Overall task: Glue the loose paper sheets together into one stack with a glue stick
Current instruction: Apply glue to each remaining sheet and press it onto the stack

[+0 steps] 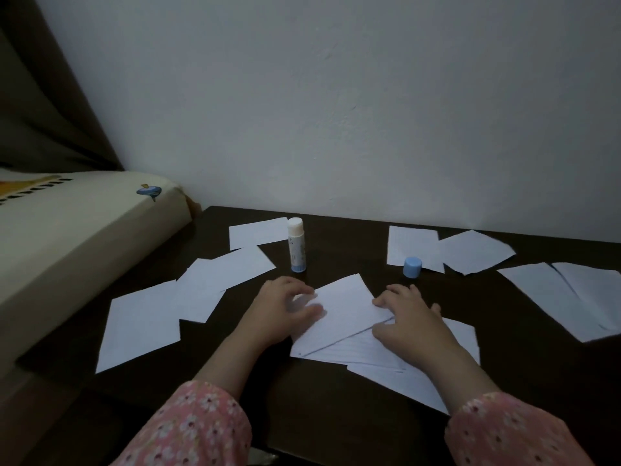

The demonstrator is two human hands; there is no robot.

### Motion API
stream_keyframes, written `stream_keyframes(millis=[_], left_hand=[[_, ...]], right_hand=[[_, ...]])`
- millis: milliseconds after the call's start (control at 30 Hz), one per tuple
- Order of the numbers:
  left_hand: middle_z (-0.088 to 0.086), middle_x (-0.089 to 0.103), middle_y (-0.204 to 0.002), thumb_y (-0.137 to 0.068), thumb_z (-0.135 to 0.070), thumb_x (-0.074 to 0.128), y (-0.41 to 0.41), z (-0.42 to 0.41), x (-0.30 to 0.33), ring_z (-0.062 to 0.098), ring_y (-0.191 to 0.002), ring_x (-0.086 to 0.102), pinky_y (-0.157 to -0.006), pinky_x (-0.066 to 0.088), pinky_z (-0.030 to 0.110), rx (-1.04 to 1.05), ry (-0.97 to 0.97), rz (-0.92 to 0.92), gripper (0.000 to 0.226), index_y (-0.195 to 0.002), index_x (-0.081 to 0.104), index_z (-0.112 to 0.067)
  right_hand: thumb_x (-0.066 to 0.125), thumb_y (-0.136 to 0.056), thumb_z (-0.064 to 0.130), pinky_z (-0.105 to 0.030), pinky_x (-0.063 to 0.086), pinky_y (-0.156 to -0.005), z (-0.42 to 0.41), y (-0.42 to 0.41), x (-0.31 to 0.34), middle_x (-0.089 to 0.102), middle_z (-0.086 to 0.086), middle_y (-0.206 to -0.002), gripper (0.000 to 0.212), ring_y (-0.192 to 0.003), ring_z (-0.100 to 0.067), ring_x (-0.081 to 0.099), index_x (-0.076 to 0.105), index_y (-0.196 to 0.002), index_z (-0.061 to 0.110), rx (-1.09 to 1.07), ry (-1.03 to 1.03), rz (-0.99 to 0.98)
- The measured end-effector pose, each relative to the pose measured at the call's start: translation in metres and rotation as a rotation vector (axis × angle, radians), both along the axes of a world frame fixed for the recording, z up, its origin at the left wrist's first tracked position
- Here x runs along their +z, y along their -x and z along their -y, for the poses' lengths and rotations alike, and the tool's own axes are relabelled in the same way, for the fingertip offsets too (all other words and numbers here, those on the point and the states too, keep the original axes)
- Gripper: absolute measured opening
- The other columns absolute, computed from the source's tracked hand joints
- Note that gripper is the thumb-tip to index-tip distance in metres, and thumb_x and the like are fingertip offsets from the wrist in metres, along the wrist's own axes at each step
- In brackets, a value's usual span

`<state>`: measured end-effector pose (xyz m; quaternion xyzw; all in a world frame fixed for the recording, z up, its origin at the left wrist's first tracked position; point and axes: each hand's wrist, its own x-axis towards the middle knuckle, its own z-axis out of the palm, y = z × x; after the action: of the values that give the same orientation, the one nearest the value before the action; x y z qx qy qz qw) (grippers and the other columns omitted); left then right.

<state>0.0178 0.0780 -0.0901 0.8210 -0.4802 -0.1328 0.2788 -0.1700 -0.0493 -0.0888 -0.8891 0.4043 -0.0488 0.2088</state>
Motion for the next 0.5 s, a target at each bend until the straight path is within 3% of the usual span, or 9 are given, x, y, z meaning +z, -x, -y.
stream_keyframes(millis=[67, 167, 300, 400, 500], left_hand=[[-0.013, 0.058, -0.114, -0.086, -0.043, 0.065, -0.007, -0.001, 0.004, 0.003, -0.102, 0.053, -0.088, 0.047, 0.024, 0.093, 0.115, -0.03, 0.031, -0.114, 0.065, -0.031], [-0.007, 0.063, -0.113, -0.091, -0.036, 0.061, -0.025, -0.001, 0.006, 0.007, -0.096, 0.056, -0.088, 0.051, 0.03, 0.299, 0.163, -0.027, 0.029, -0.117, 0.065, -0.026], [-0.002, 0.064, -0.121, -0.091, -0.039, 0.056, -0.054, -0.001, 0.0, 0.017, -0.109, 0.056, -0.097, 0.046, 0.04, 0.51, 0.12, 0.053, 0.028, -0.115, 0.066, -0.027], [0.0, 0.053, -0.134, -0.091, -0.043, 0.053, -0.071, -0.002, 0.0, 0.022, -0.125, 0.043, -0.101, 0.034, 0.043, 0.611, 0.03, 0.178, 0.036, -0.122, 0.062, -0.026], [0.001, 0.041, -0.146, -0.091, -0.047, 0.049, -0.082, -0.005, -0.005, 0.022, -0.134, 0.032, -0.105, 0.026, 0.048, 0.673, -0.04, 0.225, 0.048, -0.133, 0.052, -0.025]], right_hand=[[0.056, -0.086, 0.027, -0.055, 0.01, -0.116, -0.01, -0.014, 0.013, 0.023, 0.004, -0.154, 0.048, -0.146, -0.022, 0.01, 0.046, -0.132, 0.034, -0.033, 0.008, 0.035], [0.058, -0.085, 0.029, -0.049, 0.024, -0.113, -0.02, -0.036, 0.042, 0.035, 0.005, -0.147, 0.047, -0.137, -0.018, 0.03, 0.049, -0.131, 0.032, -0.023, 0.054, 0.126], [0.056, -0.09, 0.035, -0.038, 0.042, -0.101, -0.021, -0.067, 0.073, 0.049, 0.003, -0.135, 0.044, -0.119, -0.015, 0.049, 0.05, -0.133, 0.026, 0.004, 0.082, 0.221], [0.059, -0.09, 0.034, -0.033, 0.045, -0.095, -0.019, -0.1, 0.067, 0.047, 0.001, -0.138, 0.053, -0.121, -0.016, 0.049, 0.042, -0.14, 0.025, 0.02, 0.025, 0.268], [0.065, -0.087, 0.037, -0.033, 0.043, -0.099, -0.016, -0.123, 0.041, 0.044, 0.003, -0.141, 0.066, -0.128, -0.015, 0.044, 0.035, -0.145, 0.026, -0.006, -0.103, 0.395]])
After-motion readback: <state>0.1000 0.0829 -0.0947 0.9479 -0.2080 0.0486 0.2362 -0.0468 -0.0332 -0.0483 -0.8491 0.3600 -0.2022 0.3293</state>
